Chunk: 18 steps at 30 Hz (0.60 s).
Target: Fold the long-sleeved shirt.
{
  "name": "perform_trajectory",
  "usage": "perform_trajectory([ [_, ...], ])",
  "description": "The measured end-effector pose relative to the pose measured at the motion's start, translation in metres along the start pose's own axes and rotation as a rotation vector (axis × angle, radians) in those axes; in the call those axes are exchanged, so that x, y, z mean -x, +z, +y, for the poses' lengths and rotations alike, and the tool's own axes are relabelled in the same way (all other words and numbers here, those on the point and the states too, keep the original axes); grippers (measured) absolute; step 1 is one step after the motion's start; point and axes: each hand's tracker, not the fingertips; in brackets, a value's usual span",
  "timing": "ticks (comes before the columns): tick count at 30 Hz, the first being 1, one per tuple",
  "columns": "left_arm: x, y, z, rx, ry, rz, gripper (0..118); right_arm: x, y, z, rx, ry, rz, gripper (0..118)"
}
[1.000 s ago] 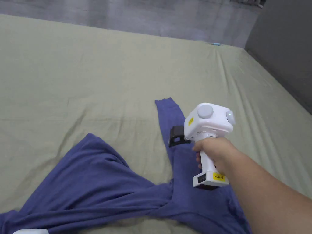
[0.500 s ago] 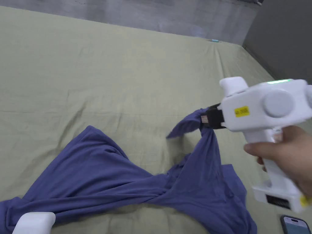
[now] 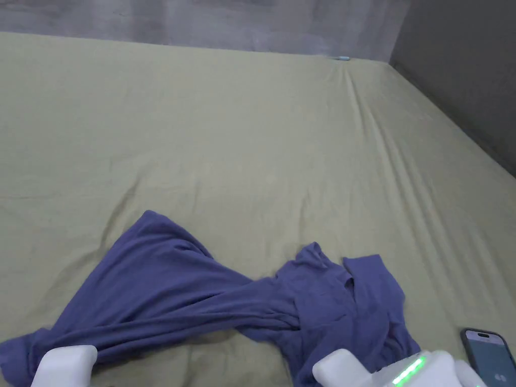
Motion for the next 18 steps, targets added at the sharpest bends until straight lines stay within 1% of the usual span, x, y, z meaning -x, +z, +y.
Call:
perform_trajectory([
  [1, 0.0, 0.0, 0.0, 0.003, -0.002, -0.002, 0, -0.003, -0.013, 0.002, 0.035, -0.02, 0.017, 0],
  [2, -0.001, 0.0, 0.0, 0.004, -0.002, -0.004, 0, -0.003, -0.023, 0.005, 0.066, -0.011, 0.018, 0],
  [4, -0.001, -0.001, 0.0, 0.007, -0.002, -0.004, 0, -0.001, -0.027, 0.01, 0.053, 0.021, 0.005, 0],
  [6, 0.0, -0.001, 0.0, 0.011, 0.0, -0.007, 0, -0.004, -0.022, 0.017, 0.081, 0.021, 0.017, 0],
  [8, -0.001, -0.003, 0.001, 0.017, 0.0, -0.005, 0, -0.007, -0.026, 0.019, 0.093, 0.04, 0.027, 0],
  [9, -0.001, -0.003, 0.001, 0.019, -0.001, -0.005, 0, -0.009, -0.025, 0.016, 0.09, 0.036, 0.03, 2],
  [11, -0.002, -0.003, 0.001, 0.02, -0.005, -0.006, 0, -0.011, -0.026, 0.018, 0.085, 0.004, 0.037, 8],
  [12, -0.003, -0.002, 0.001, 0.015, -0.007, -0.006, 0, -0.011, -0.021, 0.017, 0.059, 0.001, 0.035, 9],
  [13, -0.003, 0.002, 0.001, 0.005, -0.001, -0.016, 0, -0.009, -0.008, 0.009, -0.027, 0.005, 0.02, 16],
  [14, -0.001, 0.009, 0.002, -0.011, 0.028, -0.054, 0, -0.008, 0.007, 0.006, -0.106, 0.008, -0.008, 52],
  [15, 0.002, 0.019, 0.003, -0.042, 0.084, -0.105, 10, -0.005, 0.027, 0.002, -0.188, 0.016, -0.047, 85],
  [16, 0.005, 0.028, 0.002, -0.094, 0.127, -0.111, 53, -0.004, 0.045, -0.003, -0.238, 0.013, -0.081, 103],
  [17, 0.008, 0.035, 0.003, -0.118, 0.124, -0.091, 114, -0.002, 0.067, -0.013, -0.295, 0.007, -0.08, 104],
  [18, 0.011, 0.039, 0.003, -0.11, 0.111, -0.073, 115, -0.001, 0.085, -0.019, -0.348, -0.013, -0.043, 104],
])
